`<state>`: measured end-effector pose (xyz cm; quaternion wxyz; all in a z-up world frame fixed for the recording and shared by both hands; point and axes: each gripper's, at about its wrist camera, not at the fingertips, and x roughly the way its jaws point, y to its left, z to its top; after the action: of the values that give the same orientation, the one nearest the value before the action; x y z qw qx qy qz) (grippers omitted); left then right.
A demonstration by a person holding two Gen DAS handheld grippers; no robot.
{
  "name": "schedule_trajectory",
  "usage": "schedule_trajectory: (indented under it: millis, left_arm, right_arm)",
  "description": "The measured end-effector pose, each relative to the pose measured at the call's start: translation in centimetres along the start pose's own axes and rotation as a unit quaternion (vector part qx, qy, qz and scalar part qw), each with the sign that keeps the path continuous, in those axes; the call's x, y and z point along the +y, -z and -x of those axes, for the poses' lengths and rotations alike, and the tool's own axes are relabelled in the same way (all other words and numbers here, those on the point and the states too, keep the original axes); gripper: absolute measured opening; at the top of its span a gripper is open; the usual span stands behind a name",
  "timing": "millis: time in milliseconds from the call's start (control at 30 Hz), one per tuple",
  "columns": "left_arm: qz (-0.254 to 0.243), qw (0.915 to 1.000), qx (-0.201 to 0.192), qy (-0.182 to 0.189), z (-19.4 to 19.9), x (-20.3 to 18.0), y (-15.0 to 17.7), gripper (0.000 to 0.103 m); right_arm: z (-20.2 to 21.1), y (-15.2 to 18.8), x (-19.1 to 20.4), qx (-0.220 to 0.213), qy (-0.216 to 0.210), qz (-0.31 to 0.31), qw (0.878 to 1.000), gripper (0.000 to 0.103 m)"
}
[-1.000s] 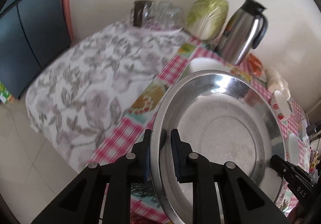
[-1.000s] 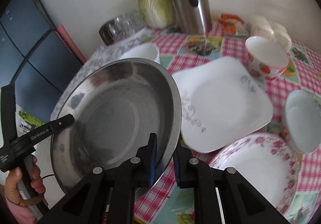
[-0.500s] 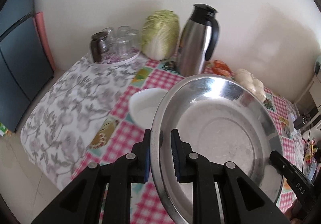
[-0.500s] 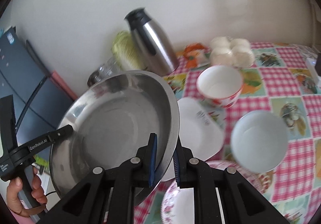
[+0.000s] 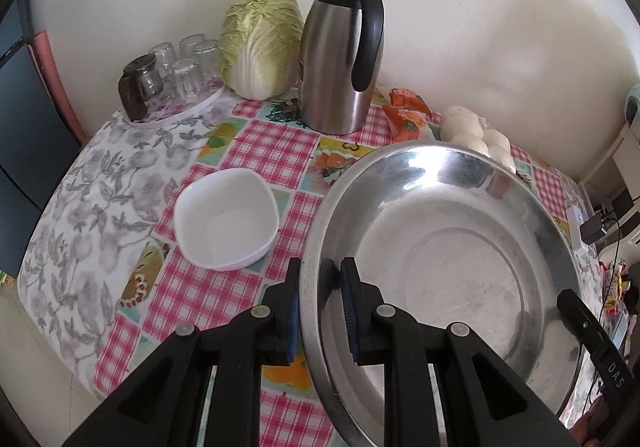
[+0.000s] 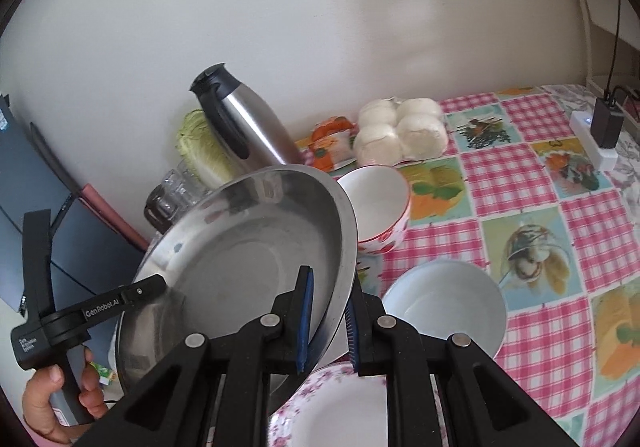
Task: Organize plates and bowls
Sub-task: 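Lift the steel basin with both tools and carry it toward the table center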
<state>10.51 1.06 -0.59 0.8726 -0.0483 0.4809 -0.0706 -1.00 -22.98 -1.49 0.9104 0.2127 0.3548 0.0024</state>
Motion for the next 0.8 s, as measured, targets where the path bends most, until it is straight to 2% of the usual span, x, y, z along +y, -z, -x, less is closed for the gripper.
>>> schedule_trajectory:
  millis: [200,533,800]
  left_arm:
    - [0.006,0.9998,0.017,-0.005,-2.1,0.3,-0.3,0.019]
    - [0.031,0.9961,0.081,-0.021,-6.6,2.7,1.2,0.020]
    - [0.043,0.9940,0.098,-0.026,-8.3,3.6,1.8,0.020]
  right_arm:
    - [-2.1,-0.4,-0.7,0.014,0.006,0.001,1.000,0.016]
    - [-6.7,1.7,-0.7,0.080,0.027,0.014,0.996,0.016]
    - [-8.5,2.5,-0.5,0.100,0.037,0.024,0.994,0.016]
